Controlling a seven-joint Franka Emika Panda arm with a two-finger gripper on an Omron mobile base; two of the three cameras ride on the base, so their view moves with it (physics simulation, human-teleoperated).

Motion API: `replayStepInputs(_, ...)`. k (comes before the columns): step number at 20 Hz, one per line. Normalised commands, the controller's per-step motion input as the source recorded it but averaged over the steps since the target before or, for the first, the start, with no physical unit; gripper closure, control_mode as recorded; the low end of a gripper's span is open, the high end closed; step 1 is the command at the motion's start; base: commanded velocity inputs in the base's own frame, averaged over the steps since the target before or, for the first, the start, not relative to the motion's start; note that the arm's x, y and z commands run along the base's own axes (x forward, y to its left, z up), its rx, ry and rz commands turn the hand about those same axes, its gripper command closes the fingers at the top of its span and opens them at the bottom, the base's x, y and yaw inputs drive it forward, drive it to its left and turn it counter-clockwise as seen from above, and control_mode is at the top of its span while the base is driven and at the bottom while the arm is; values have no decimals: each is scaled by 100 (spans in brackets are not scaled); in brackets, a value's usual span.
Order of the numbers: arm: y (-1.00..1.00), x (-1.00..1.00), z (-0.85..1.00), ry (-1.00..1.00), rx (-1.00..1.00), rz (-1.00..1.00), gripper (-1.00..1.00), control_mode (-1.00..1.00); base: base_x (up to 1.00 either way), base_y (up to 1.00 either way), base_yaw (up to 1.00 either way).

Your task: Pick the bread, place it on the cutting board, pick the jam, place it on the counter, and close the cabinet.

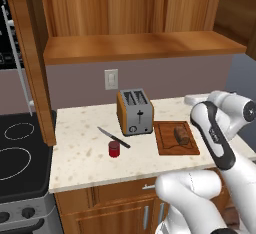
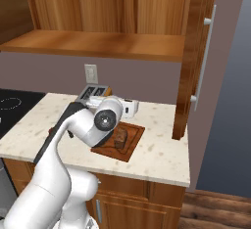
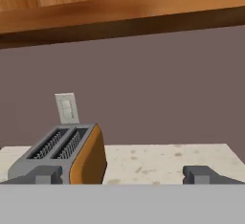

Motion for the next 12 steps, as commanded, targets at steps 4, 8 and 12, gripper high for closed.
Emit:
replayStepInputs(4,0,-31,32,-2,0,0,-100,-100,0,0,0)
replayStepInputs(8,0,-32,28,-5,0,0,-100,-100,0,0,0)
replayStepInputs(12,0,-33,25,-7,0,0,-100,-100,0,0,0)
